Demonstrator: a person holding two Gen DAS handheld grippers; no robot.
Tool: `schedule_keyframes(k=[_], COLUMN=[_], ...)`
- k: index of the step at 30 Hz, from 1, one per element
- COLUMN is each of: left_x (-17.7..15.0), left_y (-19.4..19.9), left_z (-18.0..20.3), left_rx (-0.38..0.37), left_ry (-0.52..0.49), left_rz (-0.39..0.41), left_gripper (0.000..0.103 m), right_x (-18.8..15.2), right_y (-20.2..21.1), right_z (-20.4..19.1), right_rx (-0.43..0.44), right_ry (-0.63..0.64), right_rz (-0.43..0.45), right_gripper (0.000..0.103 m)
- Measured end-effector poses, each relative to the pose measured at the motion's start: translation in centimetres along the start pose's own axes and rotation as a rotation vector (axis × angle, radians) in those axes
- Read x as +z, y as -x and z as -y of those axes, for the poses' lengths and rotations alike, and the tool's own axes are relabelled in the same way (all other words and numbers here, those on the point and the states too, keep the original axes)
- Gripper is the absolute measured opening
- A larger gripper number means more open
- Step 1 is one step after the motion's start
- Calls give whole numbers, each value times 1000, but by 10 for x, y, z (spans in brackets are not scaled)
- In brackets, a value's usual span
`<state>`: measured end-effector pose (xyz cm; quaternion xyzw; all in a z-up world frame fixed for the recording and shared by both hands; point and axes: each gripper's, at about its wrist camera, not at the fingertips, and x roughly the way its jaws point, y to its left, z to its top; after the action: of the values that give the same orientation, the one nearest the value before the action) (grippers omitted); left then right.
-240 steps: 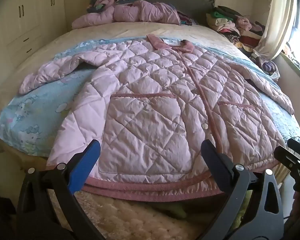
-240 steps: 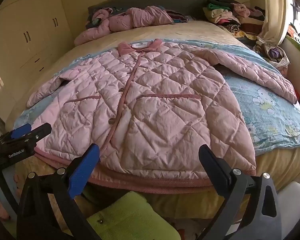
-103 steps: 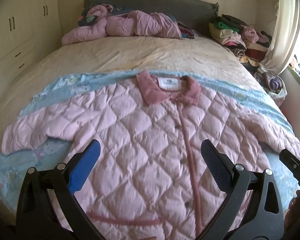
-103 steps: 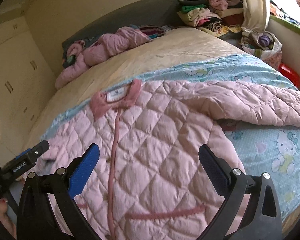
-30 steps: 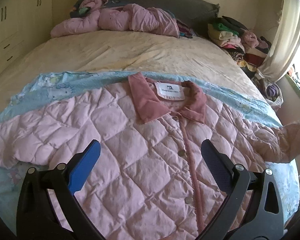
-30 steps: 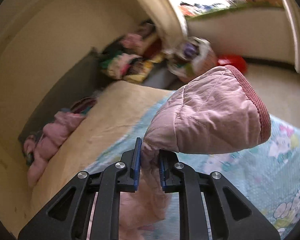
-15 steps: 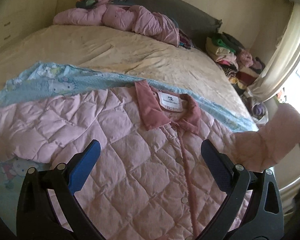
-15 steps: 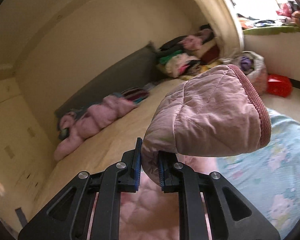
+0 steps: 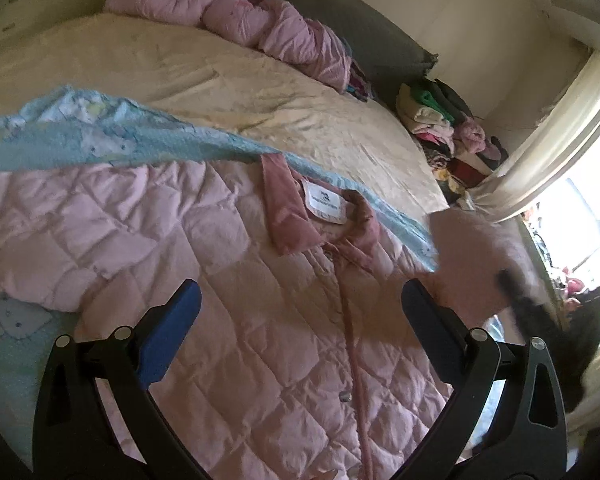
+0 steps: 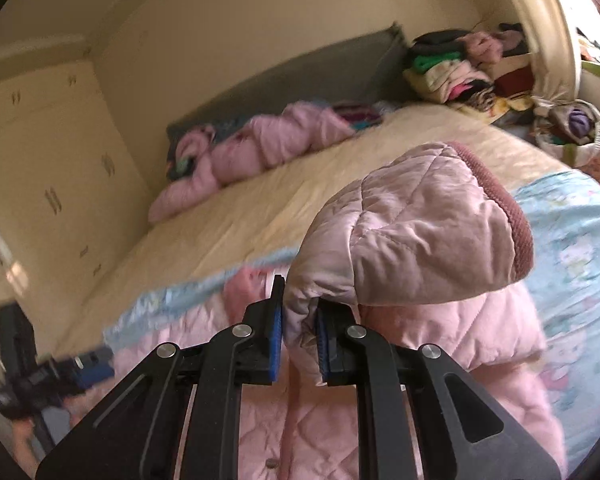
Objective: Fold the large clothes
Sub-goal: 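Carry the sleeve across the jacket front toward the left tool and release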
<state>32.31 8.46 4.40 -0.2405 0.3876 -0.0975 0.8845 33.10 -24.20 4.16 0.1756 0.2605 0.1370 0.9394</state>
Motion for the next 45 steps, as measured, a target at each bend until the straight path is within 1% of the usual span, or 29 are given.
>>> schedule_keyframes(k=[3,7,9,10,11,12,13,14,15,16,18,20,21,22,23,24,25,26,28,30,34,37,40,43,45], left_x=[-3,-9,-13,-14,-17,-18,-20,-20,-21,-21,-22,-21,-20,-20,-18,-17,-16,-15,-11,-10,-8,-9,-11,-12,-14], left_y=[-8,-24,-34,-38,-44,-48,-51,-53,-55,-56,-55,-53,-51,-49,-46,-44,-42,-39,-35,-32,-31,-35,-42,-48,-54], left_z=[-3,-3,-2,-2,-2,-3,-5,-7,-10,-12,-15,-17,-19,-21,-24,-25,-27,-30,-36,-43,-52,-55,-60,-62,-64], left_rx=[-13,-14,-1,2,9,11,10,8,1,-4,-15,-23,-29,-33,-36,-40,-46,-52,-67,-81,-92,-125,-163,-147,-153], left_ry=[10,14,17,17,18,22,31,41,60,71,93,104,112,119,129,135,141,150,176,202,229,253,284,285,287], left_rz=[-27,-67,-95,-105,-121,-132,-141,-147,-153,-155,-156,-149,-145,-140,-132,-126,-119,-110,-91,-83,-79,-86,-105,-112,-123], left_gripper=[94,94,94,94,94,94,94,94,94,94,94,94,94,94,94,94,94,94,94,94,94,94,94,94,94], right_x=[-20,-50,-65,-73,-77,-81,-83,-85,-86,-88,-86,-85,-83,-81,-79,-74,-71,-67,-65,-65,-76,-86,-100,-112,-118], right_y=[-25,-51,-55,-59,-61,-61,-60,-56,-52,-45,-35,-30,-28,-28,-30,-30,-29,-28,-29,-32,-48,-62,-72,-77,-77], right_z=[-8,-6,-7,-6,-7,-5,-3,0,2,8,24,37,44,48,48,44,36,24,3,-8,-30,-46,-56,-62,-64], right_rx=[10,19,43,63,65,74,85,96,96,93,117,108,104,107,126,150,149,143,166,183,219,217,237,248,258], right_ry=[21,-12,-22,-30,-39,-51,-67,-91,-119,-163,-236,-325,-368,-391,-392,-373,-335,-270,-185,-140,-88,-35,-28,-23,-23], right_rz=[-68,-161,-198,-236,-255,-275,-286,-290,-293,-284,-264,-234,-215,-205,-202,-193,-186,-179,-176,-190,-256,-311,-369,-415,-440], right_gripper=[13,14,17,18,20,25,36,44,63,68,68,68,63,45,34,29,29,29,29,28,28,28,30,30,30])
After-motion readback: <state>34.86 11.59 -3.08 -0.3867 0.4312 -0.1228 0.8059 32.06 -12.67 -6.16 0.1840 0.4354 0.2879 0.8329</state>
